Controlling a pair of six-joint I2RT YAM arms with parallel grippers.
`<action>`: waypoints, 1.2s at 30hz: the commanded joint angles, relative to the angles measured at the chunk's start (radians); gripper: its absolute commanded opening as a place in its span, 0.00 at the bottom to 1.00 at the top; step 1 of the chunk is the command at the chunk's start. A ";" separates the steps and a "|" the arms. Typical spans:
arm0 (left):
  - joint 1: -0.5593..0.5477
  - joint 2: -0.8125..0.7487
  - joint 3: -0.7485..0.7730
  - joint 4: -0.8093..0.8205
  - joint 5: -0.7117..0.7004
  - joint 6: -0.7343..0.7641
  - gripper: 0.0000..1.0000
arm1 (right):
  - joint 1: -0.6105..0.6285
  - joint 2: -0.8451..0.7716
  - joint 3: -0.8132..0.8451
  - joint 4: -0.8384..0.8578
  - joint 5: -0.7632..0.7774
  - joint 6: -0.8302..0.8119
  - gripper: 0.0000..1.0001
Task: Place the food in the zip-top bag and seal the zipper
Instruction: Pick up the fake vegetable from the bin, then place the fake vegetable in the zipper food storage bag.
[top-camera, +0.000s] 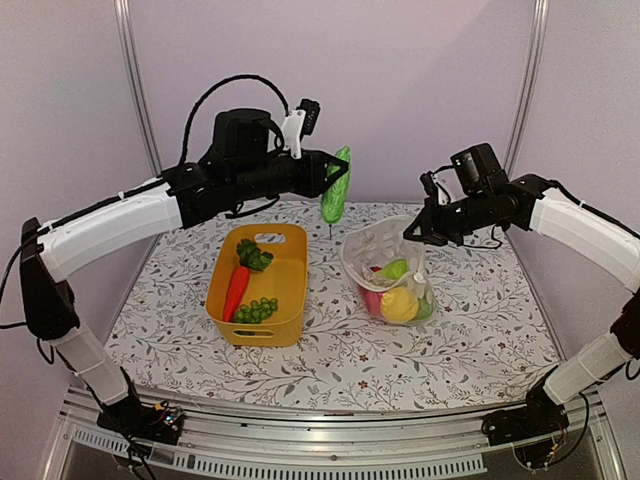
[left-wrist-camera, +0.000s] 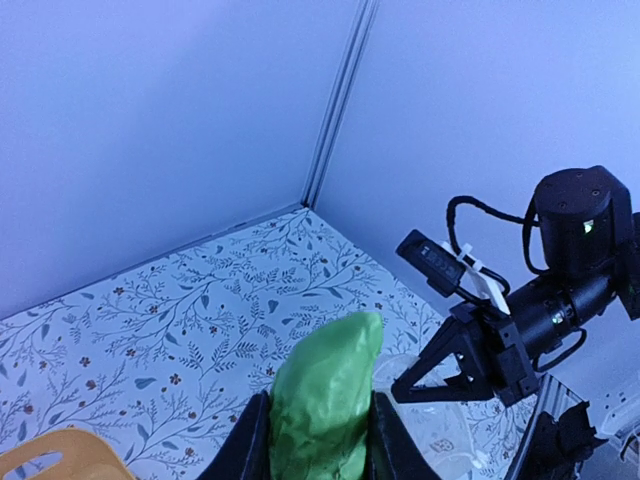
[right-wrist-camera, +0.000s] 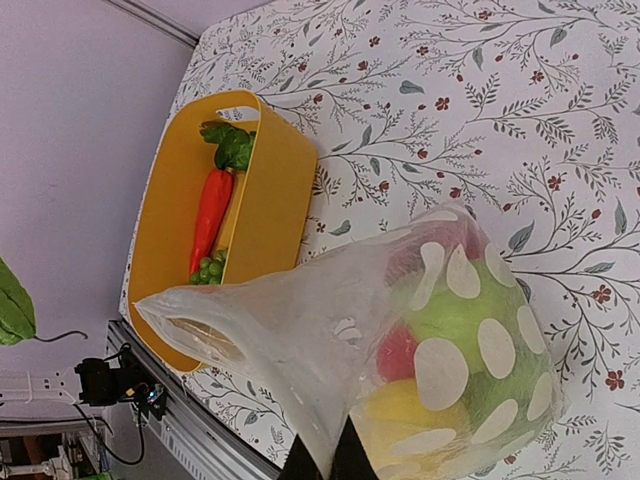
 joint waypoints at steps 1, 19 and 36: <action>-0.071 -0.028 -0.136 0.403 -0.039 0.018 0.00 | 0.003 0.003 -0.002 0.059 -0.047 0.041 0.00; -0.146 0.149 -0.236 0.779 0.031 0.195 0.00 | 0.004 0.039 0.056 0.030 -0.130 0.081 0.00; -0.198 0.265 -0.417 0.994 -0.174 0.377 0.02 | 0.004 0.018 0.048 0.014 -0.143 0.109 0.00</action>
